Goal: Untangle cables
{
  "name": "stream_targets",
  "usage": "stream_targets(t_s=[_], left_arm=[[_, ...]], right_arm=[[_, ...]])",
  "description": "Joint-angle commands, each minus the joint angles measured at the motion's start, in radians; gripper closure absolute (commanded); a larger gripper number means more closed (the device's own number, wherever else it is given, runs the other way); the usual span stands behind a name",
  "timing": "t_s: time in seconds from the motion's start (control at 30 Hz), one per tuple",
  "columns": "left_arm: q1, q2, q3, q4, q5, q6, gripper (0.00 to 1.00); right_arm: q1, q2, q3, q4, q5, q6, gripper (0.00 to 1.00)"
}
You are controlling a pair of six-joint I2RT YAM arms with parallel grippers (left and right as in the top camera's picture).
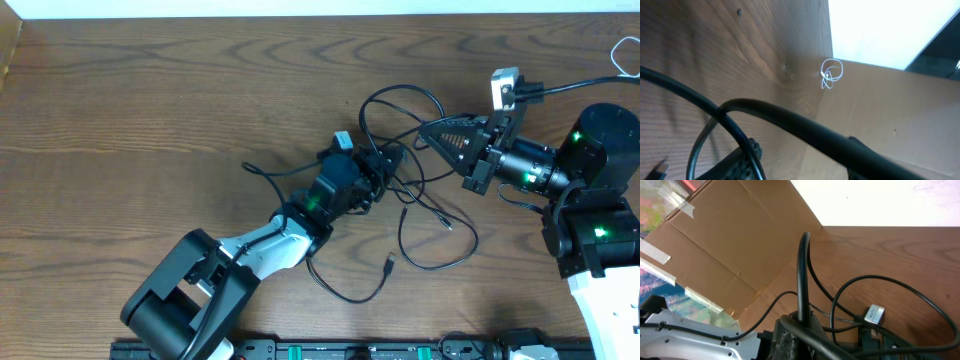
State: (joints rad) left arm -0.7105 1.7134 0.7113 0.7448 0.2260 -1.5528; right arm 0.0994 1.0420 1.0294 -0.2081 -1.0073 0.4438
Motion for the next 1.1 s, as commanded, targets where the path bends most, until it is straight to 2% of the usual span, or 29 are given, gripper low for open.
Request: stream_targets(t_s=[0.0, 0.03, 0.07, 0.13, 0.27, 0.33, 0.43, 0.47, 0.53, 0.6, 0.73, 0.77, 0.87, 1.07], left_arm=[[-0.022, 0.009, 0.011, 0.005, -0.054, -0.004, 0.63], [-0.022, 0.009, 0.011, 0.005, -0.055, 0.003, 0.8], [-0.022, 0.009, 0.011, 0.005, -0.055, 0.015, 0.92], [-0.022, 0.009, 0.011, -0.003, -0.055, 0.074, 0.92], [-0.022, 0.009, 0.01, -0.003, -0.032, 0.329, 0.92], [-0.018, 0.009, 0.01, -0.003, 0.004, 0.396, 0.92], [-0.007, 0.007, 0.01, -0.002, 0.092, 0.518, 0.93], [0.001, 0.002, 0.01, -0.003, 0.174, 0.658, 0.93], [0.009, -0.003, 0.01, -0.006, 0.266, 0.758, 0.92], [0.023, -0.013, 0.01, -0.025, 0.342, 0.814, 0.93], [0.058, -0.039, 0.01, -0.119, 0.373, 0.89, 0.93], [0.081, -0.06, 0.01, -0.204, 0.372, 0.947, 0.93], [0.13, -0.109, 0.01, -0.368, 0.366, 1.007, 0.93], [0.222, -0.283, 0.01, -0.535, 0.365, 1.065, 0.93]], right_arm=[[0.007, -0.014, 0.01, 0.006, -0.04, 0.031, 0.99], [0.007, -0.014, 0.01, 0.006, -0.043, 0.031, 0.99], [0.007, -0.014, 0.01, 0.005, -0.043, 0.031, 0.99], [0.007, -0.014, 0.01, 0.006, -0.043, 0.031, 0.99], [0.007, -0.014, 0.01, 0.005, -0.028, 0.03, 0.99], [0.007, -0.014, 0.01, 0.005, -0.014, 0.03, 0.99], [0.007, -0.014, 0.01, -0.014, 0.052, 0.011, 0.99], [0.007, -0.014, 0.01, -0.032, 0.109, 0.003, 0.99], [0.007, -0.014, 0.01, -0.055, 0.168, 0.003, 0.99], [0.007, -0.014, 0.01, -0.077, 0.222, 0.004, 0.99], [0.004, -0.014, 0.01, -0.115, 0.327, 0.004, 0.99], [0.002, -0.014, 0.01, -0.135, 0.385, 0.004, 0.99], [-0.008, -0.014, 0.01, -0.192, 0.521, 0.003, 0.99], [-0.018, -0.014, 0.01, -0.318, 0.908, 0.004, 0.99]])
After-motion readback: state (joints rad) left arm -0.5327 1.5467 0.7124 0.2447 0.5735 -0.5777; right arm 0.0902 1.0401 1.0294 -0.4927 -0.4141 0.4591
